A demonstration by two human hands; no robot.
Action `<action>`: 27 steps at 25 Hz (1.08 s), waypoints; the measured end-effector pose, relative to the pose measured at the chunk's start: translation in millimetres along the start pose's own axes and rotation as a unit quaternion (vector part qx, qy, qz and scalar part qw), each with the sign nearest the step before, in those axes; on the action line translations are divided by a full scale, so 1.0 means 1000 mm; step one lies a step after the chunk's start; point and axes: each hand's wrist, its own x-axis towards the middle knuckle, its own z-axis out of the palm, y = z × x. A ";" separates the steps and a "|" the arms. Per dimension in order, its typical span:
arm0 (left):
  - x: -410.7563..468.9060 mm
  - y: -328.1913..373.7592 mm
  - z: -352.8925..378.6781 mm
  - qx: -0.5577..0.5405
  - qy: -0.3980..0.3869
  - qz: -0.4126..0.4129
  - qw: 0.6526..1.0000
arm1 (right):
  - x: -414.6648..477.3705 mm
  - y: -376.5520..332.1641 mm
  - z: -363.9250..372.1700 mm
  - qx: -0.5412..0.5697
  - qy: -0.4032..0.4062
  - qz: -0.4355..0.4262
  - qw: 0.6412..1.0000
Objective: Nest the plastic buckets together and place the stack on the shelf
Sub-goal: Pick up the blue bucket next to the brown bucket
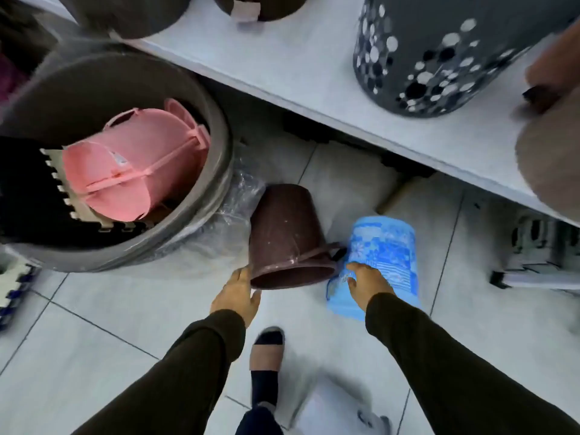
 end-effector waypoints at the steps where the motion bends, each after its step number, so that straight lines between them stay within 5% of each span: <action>1: 0.019 -0.005 0.012 -0.008 0.002 0.003 1.000 | 0.017 0.001 0.011 0.007 0.010 0.001 1.000; 7: 0.085 -0.030 0.066 -0.025 0.042 0.009 0.999 | 0.082 -0.001 0.063 0.054 0.022 -0.005 0.998; 13: 0.099 -0.002 0.007 -0.030 0.151 0.109 0.982 | 0.084 -0.009 0.005 0.041 0.124 -0.071 0.989; 17: 0.128 0.019 -0.018 -0.086 0.124 0.044 0.988 | 0.095 -0.017 -0.032 0.121 0.113 -0.039 0.985; 23: 0.145 -0.002 0.010 -0.199 0.131 -0.106 0.966 | 0.095 -0.006 0.007 0.130 0.061 -0.027 0.989; 27: 0.135 -0.003 0.009 -0.152 0.084 -0.064 0.983 | 0.085 -0.014 0.004 0.117 0.094 -0.033 0.988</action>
